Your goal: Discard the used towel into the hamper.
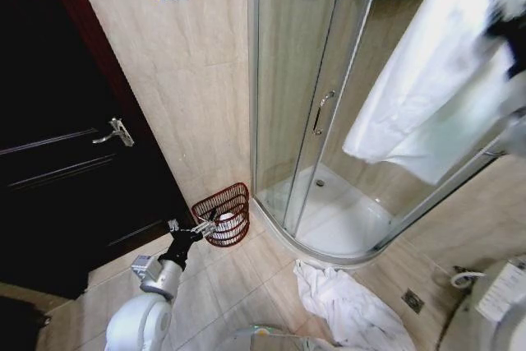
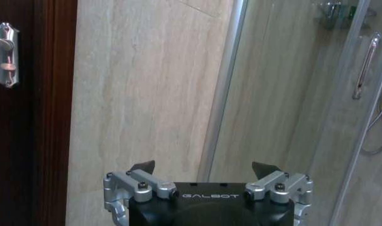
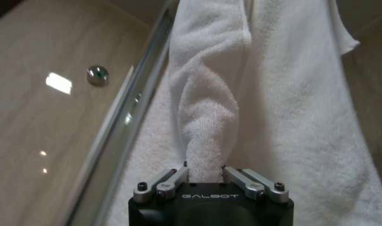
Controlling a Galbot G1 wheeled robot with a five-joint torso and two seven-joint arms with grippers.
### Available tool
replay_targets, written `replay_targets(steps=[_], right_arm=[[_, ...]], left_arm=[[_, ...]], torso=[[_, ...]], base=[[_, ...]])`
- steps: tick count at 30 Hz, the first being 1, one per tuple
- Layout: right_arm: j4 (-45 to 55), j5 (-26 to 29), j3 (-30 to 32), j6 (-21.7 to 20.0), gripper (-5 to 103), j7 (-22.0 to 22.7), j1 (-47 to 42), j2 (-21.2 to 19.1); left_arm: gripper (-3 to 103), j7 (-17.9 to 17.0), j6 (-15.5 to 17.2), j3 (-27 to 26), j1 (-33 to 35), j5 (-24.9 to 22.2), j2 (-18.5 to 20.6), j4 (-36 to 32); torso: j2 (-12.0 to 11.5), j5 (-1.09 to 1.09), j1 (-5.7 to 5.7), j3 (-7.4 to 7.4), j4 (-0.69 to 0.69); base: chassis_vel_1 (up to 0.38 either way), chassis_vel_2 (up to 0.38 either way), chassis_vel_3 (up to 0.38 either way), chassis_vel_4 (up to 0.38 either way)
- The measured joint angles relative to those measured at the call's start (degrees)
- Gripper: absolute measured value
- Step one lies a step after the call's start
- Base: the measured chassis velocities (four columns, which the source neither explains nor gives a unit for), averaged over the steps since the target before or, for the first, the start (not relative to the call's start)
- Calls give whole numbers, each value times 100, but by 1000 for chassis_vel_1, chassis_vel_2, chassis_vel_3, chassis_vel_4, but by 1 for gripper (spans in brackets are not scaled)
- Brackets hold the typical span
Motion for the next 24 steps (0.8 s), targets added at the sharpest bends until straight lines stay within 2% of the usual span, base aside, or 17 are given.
replay_targets(steps=[4, 5, 6, 8, 15, 21, 24], right_arm=[[610, -89, 437, -13, 11, 97, -869, 418], [610, -89, 437, -13, 11, 97, -869, 418], [793, -237, 594, 16, 11, 42, -1296, 630], [914, -480, 707, 144, 11, -75, -1690, 872], [1423, -729, 998, 394, 11, -200, -2356, 1380], [1985, -965, 1227, 580, 11, -318, -3047, 1913], [2048, -1027, 1249, 643, 11, -338, -3177, 2028]], left_arm=[[100, 0, 0, 0, 0, 0, -1, 0], [100, 0, 0, 0, 0, 0, -1, 0], [100, 0, 0, 0, 1, 0, 0, 0], [100, 0, 0, 0, 0, 0, -1, 1], [100, 0, 0, 0, 0, 0, -1, 0], [100, 0, 0, 0, 0, 0, -1, 0], [100, 0, 0, 0, 0, 0, 0, 0]], torso=[[1, 0, -2, -2, -1], [1, 0, -2, -2, -1], [0, 7, -2, -1, -1], [0, 9, -1, -1, 0], [0, 0, -1, 0, 1], [1, 4, -1, -1, -1], [1, 4, -1, -1, 0]], base=[[0, 0, 0, 0], [0, 0, 0, 0], [0, 0, 0, 0], [0, 0, 0, 0], [0, 0, 0, 0], [0, 0, 0, 0], [0, 0, 0, 0]])
